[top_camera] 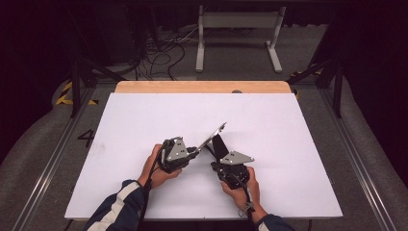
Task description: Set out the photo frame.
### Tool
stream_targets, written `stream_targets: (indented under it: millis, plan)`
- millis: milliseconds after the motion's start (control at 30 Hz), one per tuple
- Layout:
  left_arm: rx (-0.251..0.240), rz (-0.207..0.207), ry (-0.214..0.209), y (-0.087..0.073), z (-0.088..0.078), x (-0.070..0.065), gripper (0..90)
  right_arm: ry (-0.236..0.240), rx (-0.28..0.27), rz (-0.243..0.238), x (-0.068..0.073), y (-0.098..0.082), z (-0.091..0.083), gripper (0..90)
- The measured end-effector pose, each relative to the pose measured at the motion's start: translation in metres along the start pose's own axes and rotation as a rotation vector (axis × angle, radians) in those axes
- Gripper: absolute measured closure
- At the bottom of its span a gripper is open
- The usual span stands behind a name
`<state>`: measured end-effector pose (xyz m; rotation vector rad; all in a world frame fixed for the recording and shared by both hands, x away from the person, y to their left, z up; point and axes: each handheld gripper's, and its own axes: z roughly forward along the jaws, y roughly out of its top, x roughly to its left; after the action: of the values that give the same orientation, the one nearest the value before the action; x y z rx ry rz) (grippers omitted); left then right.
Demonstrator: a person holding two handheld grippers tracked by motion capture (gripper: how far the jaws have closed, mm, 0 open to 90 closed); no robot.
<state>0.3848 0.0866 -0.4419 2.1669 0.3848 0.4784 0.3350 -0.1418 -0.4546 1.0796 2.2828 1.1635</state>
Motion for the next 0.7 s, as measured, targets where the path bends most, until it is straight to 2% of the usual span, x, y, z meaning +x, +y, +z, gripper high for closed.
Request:
stream_targets:
  millis: [67,133,367,467,567,600,633,700]
  plan:
    - [-0.023,-0.03,-0.024,-0.0008,0.0011,0.0009,78.0,-0.003,0.003,-0.004,-0.0025,0.0002,-0.0005,90.0]
    - [-0.036,-0.042,-0.034,-0.0013,0.0016,0.0015,77.5,-0.003,0.005,-0.007,-0.0043,0.0004,-0.001,90.0]
    - [-0.053,-0.038,-0.022,0.0011,0.0033,-0.0003,74.8,-0.006,0.005,-0.012,-0.006,0.0001,-0.0018,90.0]
    - [-0.073,-0.051,-0.019,0.0014,0.005,0.0,71.1,-0.006,0.006,-0.011,-0.0057,-0.0011,-0.002,90.0]
    - [-0.07,-0.052,-0.021,0.0008,0.0074,0.0013,68.1,-0.007,0.006,-0.015,-0.0055,-0.0015,-0.0025,90.0]
    - [-0.073,-0.058,-0.024,0.0003,0.008,0.0018,68.0,-0.008,0.005,-0.017,-0.0056,-0.0014,-0.0028,90.0]
    - [-0.083,-0.059,-0.049,-0.0007,0.008,0.0028,72.2,-0.01,0.005,-0.021,-0.0053,-0.0015,-0.0031,90.0]
    - [-0.077,-0.048,-0.044,-0.0003,0.0079,0.0022,73.8,-0.007,0.003,-0.02,-0.0055,-0.0017,-0.0034,90.0]
